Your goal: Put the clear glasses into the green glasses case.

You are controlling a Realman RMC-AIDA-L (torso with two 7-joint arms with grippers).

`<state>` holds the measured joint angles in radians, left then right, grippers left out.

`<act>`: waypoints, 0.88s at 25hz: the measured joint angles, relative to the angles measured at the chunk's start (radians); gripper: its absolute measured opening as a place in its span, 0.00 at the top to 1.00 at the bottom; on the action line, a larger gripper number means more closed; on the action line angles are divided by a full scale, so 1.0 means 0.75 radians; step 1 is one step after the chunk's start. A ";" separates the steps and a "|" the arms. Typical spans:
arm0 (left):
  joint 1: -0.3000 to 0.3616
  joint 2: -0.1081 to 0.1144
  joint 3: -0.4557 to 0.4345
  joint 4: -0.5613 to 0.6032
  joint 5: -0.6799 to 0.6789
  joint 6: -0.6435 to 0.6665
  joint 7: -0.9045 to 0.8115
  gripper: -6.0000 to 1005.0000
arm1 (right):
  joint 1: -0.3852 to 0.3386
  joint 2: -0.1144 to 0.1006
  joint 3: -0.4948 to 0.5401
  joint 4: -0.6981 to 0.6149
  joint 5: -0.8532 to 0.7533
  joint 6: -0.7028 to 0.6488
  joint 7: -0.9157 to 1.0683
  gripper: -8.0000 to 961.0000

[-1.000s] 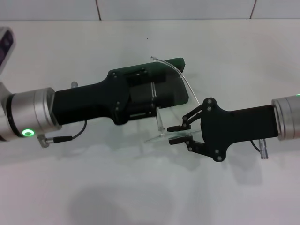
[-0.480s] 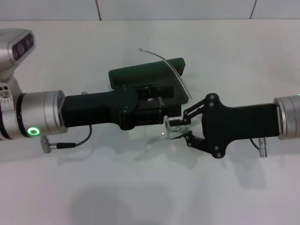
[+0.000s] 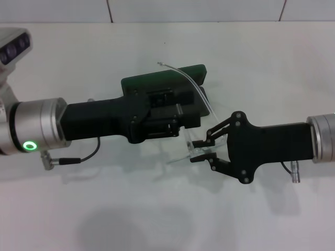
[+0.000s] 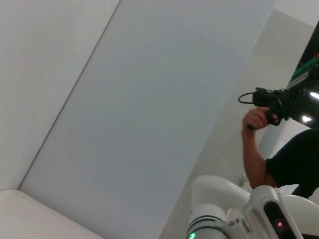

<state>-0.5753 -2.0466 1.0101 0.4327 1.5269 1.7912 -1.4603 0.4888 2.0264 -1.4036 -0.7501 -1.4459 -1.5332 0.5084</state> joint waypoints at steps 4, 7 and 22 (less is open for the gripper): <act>0.019 0.004 -0.001 -0.005 0.003 -0.020 0.003 0.30 | -0.007 0.000 0.001 0.000 0.001 -0.009 -0.007 0.87; 0.036 0.004 -0.007 0.001 -0.003 -0.028 0.025 0.30 | -0.010 0.000 0.001 0.002 0.011 -0.013 -0.028 0.87; 0.037 -0.013 -0.006 -0.007 0.017 -0.016 0.070 0.30 | -0.015 0.000 -0.007 0.006 0.020 -0.024 -0.037 0.87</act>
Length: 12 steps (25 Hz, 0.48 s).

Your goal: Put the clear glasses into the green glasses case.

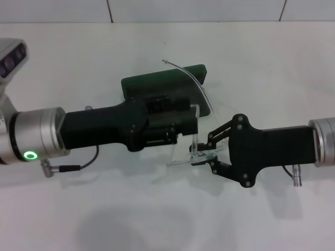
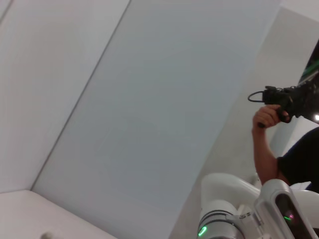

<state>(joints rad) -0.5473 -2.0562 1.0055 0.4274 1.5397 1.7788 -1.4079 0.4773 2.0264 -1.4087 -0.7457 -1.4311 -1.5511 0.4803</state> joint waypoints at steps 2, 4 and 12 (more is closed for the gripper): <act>-0.006 -0.003 0.021 -0.002 0.002 0.000 0.000 0.30 | 0.000 0.000 -0.004 0.001 0.000 0.000 0.000 0.87; -0.011 -0.006 0.034 -0.002 0.005 -0.001 0.000 0.30 | 0.001 0.000 -0.005 0.005 0.000 0.000 0.000 0.87; -0.029 -0.021 0.039 -0.003 0.037 -0.002 -0.011 0.30 | 0.004 -0.002 -0.006 0.010 0.000 0.000 0.000 0.87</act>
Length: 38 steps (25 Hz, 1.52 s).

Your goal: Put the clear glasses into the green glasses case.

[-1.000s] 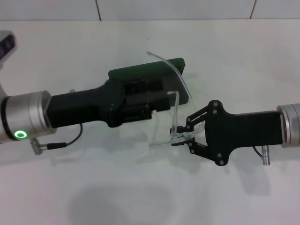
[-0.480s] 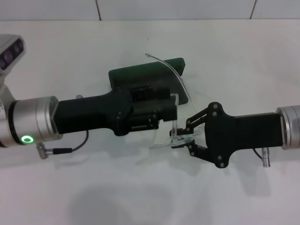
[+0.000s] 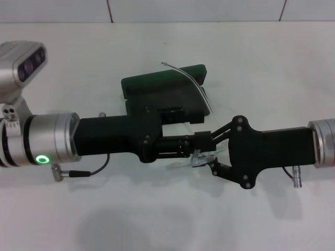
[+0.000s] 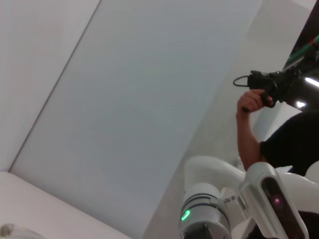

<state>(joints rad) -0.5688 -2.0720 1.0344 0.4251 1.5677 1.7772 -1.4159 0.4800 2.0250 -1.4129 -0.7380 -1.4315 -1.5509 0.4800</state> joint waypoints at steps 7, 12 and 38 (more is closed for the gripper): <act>-0.004 -0.007 -0.006 -0.002 0.026 -0.005 -0.006 0.30 | -0.005 -0.001 0.000 0.000 -0.002 -0.002 0.000 0.87; 0.026 0.022 -0.017 0.005 -0.032 0.001 -0.002 0.30 | -0.013 -0.004 0.003 0.000 -0.002 -0.048 0.000 0.87; 0.122 -0.021 -0.042 -0.034 -0.284 -0.187 0.704 0.30 | 0.290 0.004 -0.153 0.425 0.398 -0.326 0.414 0.87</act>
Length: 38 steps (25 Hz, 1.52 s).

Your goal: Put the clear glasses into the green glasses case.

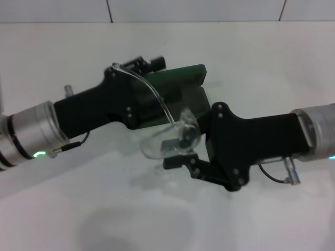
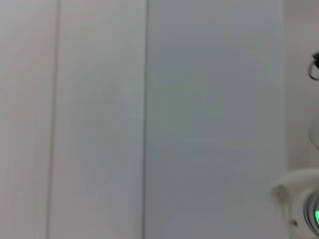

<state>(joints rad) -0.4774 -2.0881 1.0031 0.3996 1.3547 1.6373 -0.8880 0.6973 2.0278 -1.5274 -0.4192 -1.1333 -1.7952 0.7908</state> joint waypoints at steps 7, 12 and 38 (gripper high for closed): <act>0.023 0.000 -0.005 -0.069 -0.149 0.094 0.146 0.30 | 0.002 0.000 -0.028 0.003 -0.013 0.084 0.085 0.87; 0.042 -0.001 -0.006 -0.070 -0.187 0.117 0.173 0.30 | -0.004 -0.003 -0.022 0.004 -0.012 0.176 0.122 0.87; 0.063 -0.002 -0.008 -0.077 -0.203 0.119 0.182 0.30 | -0.020 -0.011 0.022 0.005 -0.010 0.278 0.137 0.87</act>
<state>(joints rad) -0.4300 -2.0893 0.9970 0.3418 1.2024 1.7264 -0.7516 0.6822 2.0196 -1.5110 -0.4156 -1.1406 -1.5867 0.8933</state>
